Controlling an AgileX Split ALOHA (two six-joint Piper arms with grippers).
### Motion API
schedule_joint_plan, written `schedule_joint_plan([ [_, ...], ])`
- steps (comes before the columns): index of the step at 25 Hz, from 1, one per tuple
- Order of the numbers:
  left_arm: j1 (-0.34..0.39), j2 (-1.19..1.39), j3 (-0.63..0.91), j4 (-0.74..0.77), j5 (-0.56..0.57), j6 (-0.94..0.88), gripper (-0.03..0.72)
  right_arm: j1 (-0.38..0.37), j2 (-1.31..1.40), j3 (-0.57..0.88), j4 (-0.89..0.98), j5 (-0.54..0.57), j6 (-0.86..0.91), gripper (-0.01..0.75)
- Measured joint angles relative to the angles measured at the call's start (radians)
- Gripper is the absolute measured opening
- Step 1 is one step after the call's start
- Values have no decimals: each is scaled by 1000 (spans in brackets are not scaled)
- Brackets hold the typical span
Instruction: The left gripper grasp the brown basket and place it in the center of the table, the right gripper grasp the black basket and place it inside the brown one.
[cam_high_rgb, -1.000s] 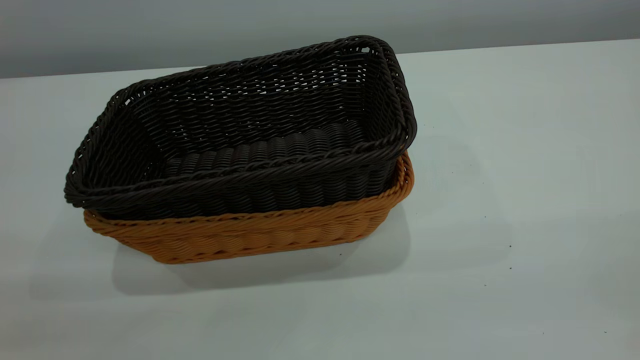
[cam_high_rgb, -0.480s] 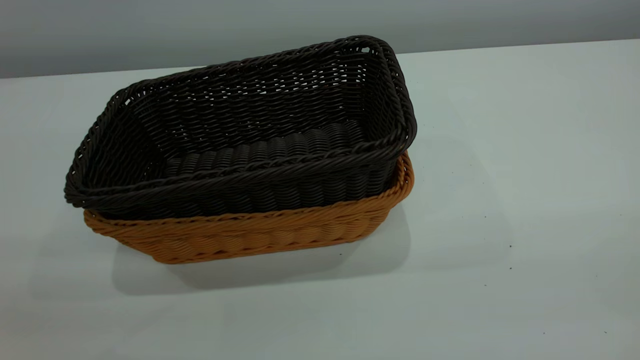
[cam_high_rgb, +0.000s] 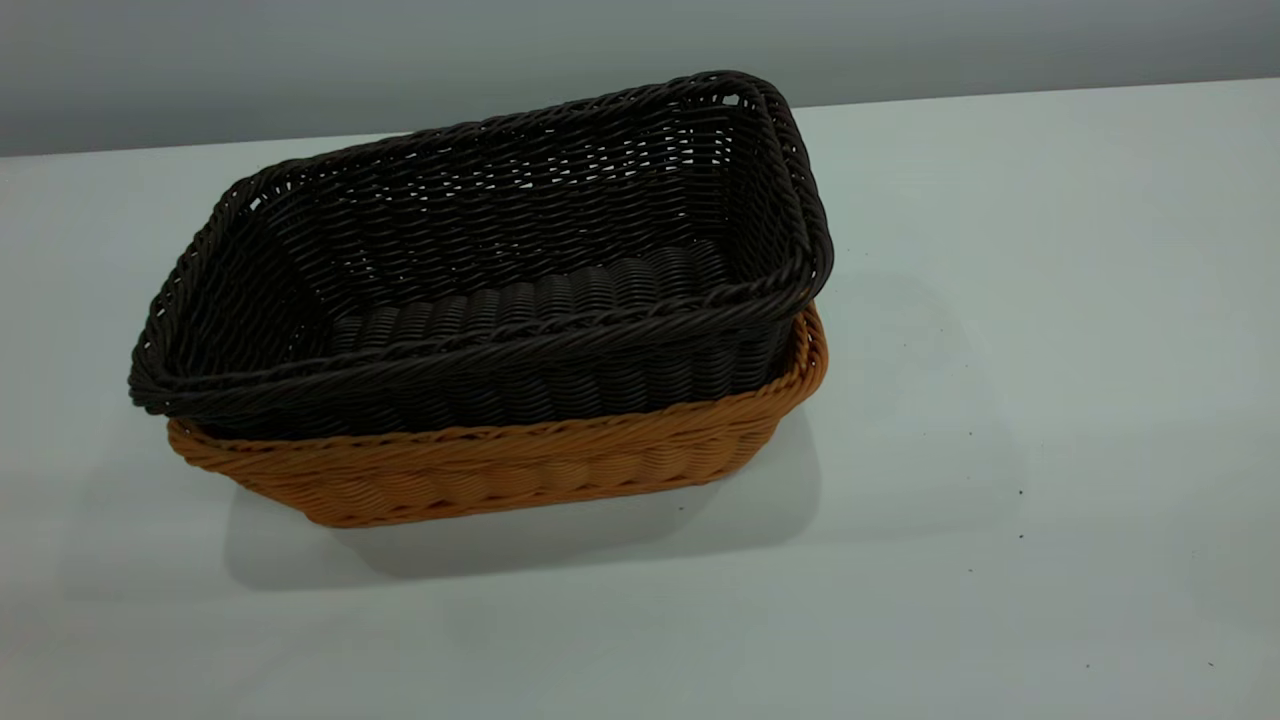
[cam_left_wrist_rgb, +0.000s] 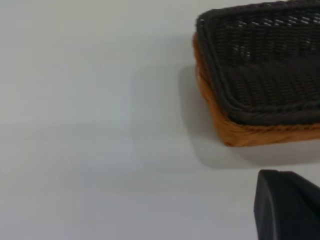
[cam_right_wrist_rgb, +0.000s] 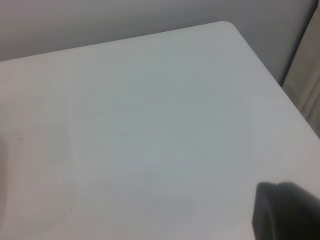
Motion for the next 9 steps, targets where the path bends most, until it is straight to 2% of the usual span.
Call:
schedule_joint_plan([
  [9,9,0,0,1,0,0,-1,1,0,0,1,0,0,3],
])
